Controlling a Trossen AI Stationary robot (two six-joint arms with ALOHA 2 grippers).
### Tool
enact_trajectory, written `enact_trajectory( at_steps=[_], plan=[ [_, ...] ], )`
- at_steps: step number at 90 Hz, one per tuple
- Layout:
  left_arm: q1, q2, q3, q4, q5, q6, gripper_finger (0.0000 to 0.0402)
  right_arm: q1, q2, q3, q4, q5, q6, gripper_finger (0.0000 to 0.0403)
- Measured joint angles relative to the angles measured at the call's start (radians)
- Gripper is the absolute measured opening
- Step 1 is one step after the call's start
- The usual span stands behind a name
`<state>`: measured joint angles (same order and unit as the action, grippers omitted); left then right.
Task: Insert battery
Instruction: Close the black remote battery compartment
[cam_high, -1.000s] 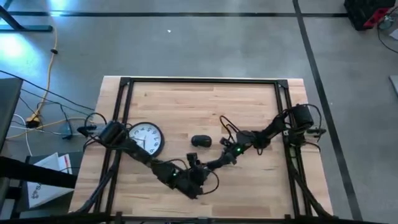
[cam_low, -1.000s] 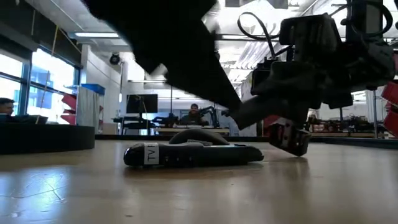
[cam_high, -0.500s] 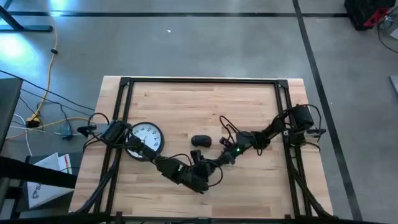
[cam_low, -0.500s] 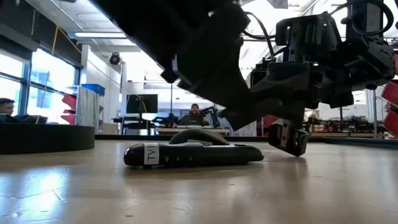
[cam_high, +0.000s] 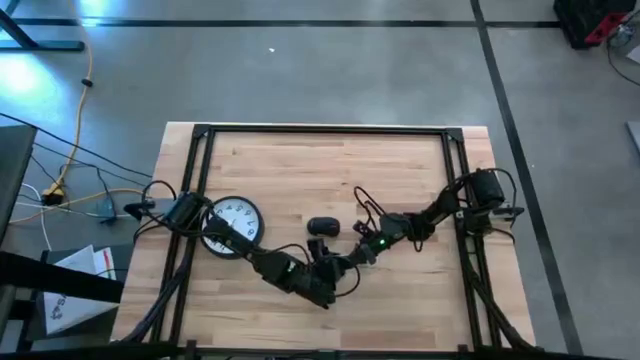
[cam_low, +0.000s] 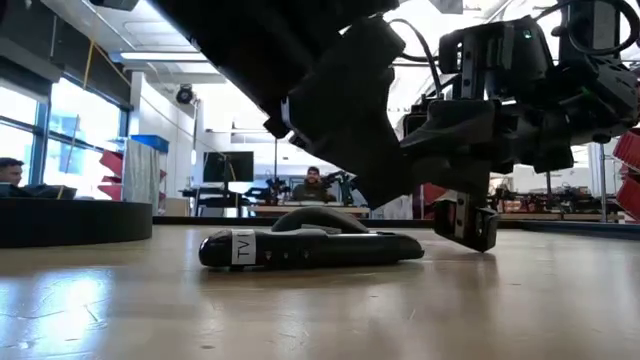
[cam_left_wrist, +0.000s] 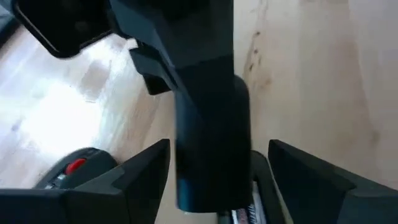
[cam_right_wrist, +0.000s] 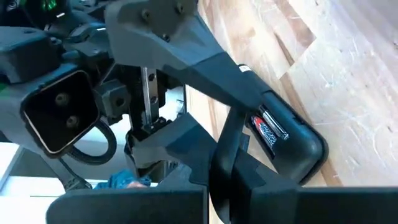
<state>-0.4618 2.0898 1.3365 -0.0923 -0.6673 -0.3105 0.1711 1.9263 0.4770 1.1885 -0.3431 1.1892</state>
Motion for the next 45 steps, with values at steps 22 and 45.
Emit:
enact_trajectory(
  at_steps=[22, 45],
  plan=[
    [0.011, 0.0, 0.0, 0.003, -0.012, 0.009, 0.0255, 0.004, 0.0, 0.0, 0.005, 0.047, 0.018, 0.0],
    [0.01, 0.0, 0.0, -0.007, -0.025, 0.001, 0.0255, 0.043, 0.0, 0.0, 0.007, 0.13, 0.095, 0.0]
  ],
)
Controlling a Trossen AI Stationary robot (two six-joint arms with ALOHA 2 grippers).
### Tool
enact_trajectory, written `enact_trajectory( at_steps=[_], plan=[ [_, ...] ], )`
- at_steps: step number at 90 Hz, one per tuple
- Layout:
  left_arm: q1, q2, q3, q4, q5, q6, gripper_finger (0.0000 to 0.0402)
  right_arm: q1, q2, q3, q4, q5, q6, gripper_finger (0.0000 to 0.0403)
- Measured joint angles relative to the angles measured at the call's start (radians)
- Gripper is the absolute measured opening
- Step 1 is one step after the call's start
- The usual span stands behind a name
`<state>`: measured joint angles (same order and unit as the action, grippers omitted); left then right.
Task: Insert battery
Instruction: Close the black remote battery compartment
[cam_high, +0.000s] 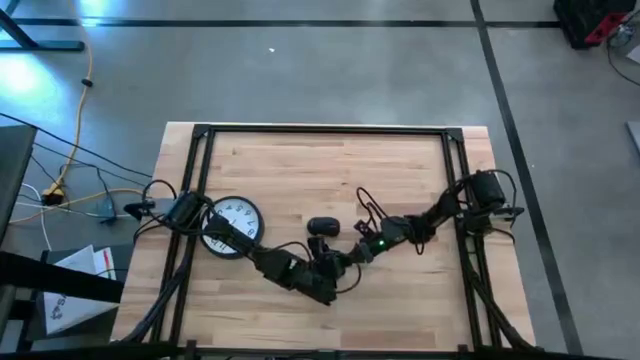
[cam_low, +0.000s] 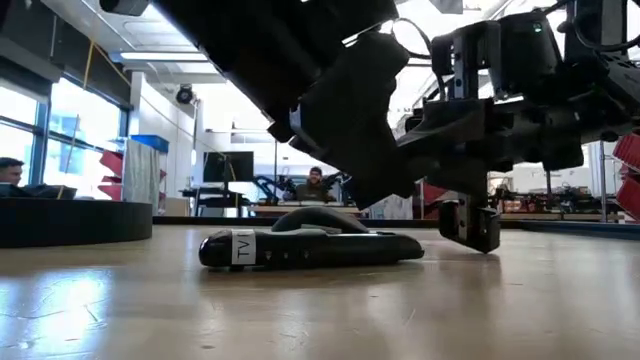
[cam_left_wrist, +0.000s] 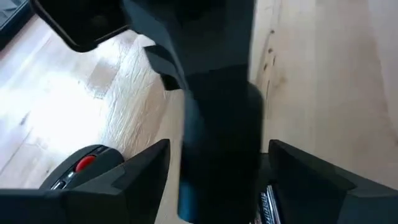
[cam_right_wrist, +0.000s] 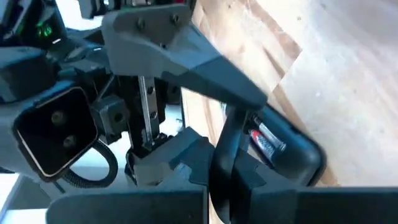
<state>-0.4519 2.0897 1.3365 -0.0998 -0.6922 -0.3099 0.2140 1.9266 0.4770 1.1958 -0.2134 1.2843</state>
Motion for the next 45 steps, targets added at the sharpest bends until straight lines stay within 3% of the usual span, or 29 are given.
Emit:
enact_trajectory(
  at_steps=[45],
  plan=[
    [-0.001, 0.0, 0.0, 0.008, 0.001, -0.002, 0.0255, 0.018, 0.002, -0.002, 0.024, 0.048, 0.037, 0.0]
  ],
)
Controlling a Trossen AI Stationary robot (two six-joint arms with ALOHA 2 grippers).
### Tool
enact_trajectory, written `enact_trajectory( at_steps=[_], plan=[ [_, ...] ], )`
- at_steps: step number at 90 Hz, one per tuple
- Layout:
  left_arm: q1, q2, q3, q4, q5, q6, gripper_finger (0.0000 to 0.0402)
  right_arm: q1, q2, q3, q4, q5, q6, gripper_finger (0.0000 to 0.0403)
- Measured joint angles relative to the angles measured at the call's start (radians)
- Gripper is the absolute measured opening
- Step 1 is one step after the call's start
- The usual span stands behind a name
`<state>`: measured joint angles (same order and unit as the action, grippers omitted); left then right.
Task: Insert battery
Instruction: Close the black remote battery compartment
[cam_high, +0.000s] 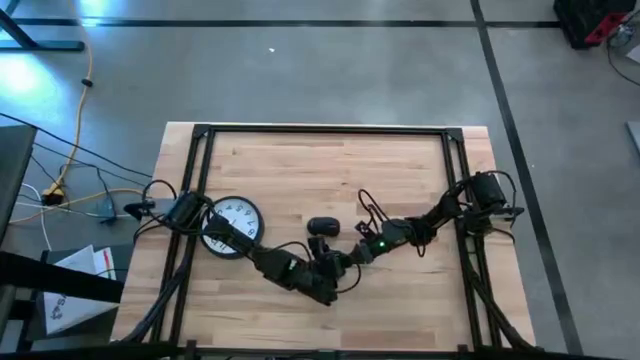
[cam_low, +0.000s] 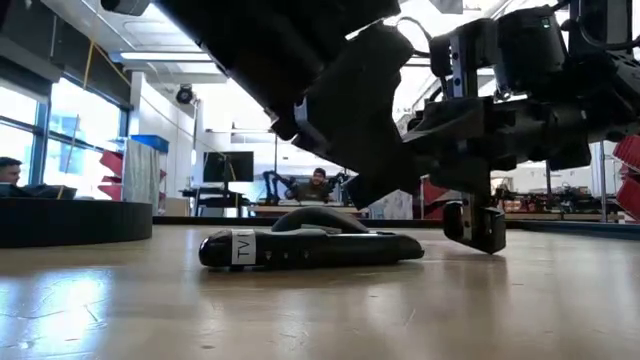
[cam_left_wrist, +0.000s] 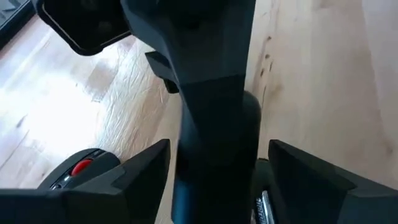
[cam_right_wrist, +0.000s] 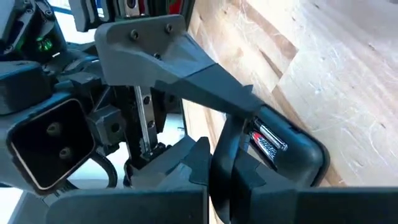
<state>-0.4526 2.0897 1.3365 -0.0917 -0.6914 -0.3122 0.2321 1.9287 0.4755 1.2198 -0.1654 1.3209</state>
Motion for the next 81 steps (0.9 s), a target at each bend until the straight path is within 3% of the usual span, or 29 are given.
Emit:
enact_trajectory(
  at_steps=[58, 81],
  plan=[
    [0.007, 0.0, 0.0, -0.042, 0.025, -0.042, 0.0253, 0.018, 0.0, 0.0, 0.019, 0.007, -0.011, 0.0],
    [0.007, 0.0, 0.0, -0.046, 0.025, -0.05, 0.0218, 0.018, -0.001, 0.0, 0.019, 0.027, 0.01, 0.0]
  ],
)
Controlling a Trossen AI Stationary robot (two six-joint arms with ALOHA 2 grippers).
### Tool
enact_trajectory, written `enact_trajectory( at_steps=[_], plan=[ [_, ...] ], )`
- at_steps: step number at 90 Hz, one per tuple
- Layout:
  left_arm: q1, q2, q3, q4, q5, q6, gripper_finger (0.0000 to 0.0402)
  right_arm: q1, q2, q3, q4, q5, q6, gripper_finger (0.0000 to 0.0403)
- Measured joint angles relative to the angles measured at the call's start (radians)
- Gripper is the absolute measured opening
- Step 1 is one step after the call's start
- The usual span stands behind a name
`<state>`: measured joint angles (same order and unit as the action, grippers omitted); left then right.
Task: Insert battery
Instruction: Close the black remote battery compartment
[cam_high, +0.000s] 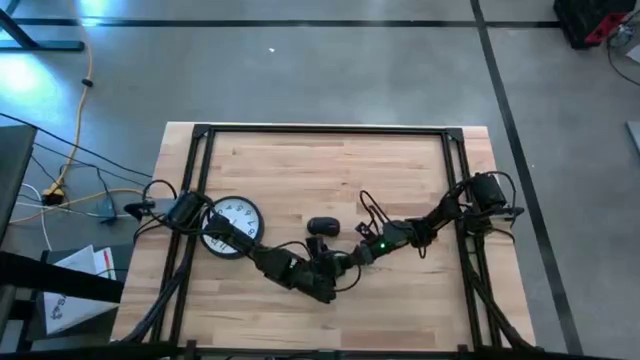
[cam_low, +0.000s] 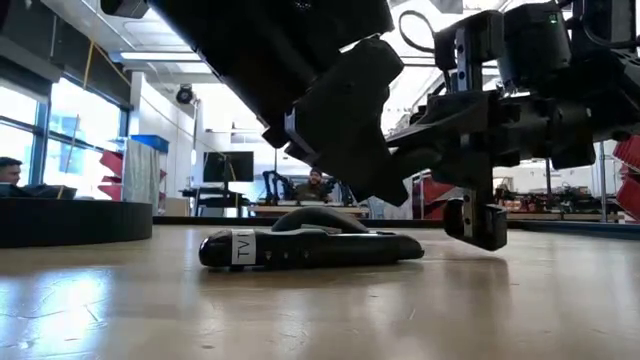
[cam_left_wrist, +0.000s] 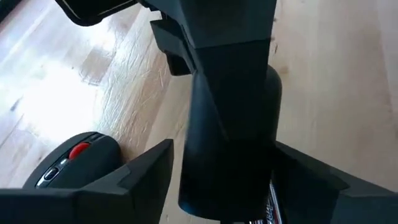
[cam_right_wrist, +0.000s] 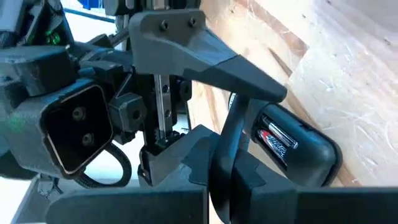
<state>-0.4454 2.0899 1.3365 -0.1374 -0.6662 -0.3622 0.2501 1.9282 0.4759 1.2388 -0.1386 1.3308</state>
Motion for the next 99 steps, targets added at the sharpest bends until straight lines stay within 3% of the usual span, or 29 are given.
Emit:
enact_trajectory(
  at_steps=[41, 68, 84, 99],
  plan=[
    [-0.002, 0.0, 0.0, -0.02, 0.006, -0.008, 0.0184, 0.002, -0.001, 0.0, -0.009, 0.044, -0.058, 0.0011],
    [-0.017, 0.0, 0.0, -0.023, 0.014, -0.021, 0.0184, 0.002, -0.002, 0.0, -0.009, 0.029, -0.193, 0.0123],
    [-0.017, 0.0, 0.0, -0.023, 0.045, -0.042, 0.0184, 0.002, -0.026, 0.0, -0.046, 0.015, -0.395, 0.019],
    [-0.007, 0.0, 0.001, -0.054, 0.119, -0.124, 0.0184, 0.019, -0.114, 0.0, -0.188, 0.042, -0.647, 0.0225]
  ],
)
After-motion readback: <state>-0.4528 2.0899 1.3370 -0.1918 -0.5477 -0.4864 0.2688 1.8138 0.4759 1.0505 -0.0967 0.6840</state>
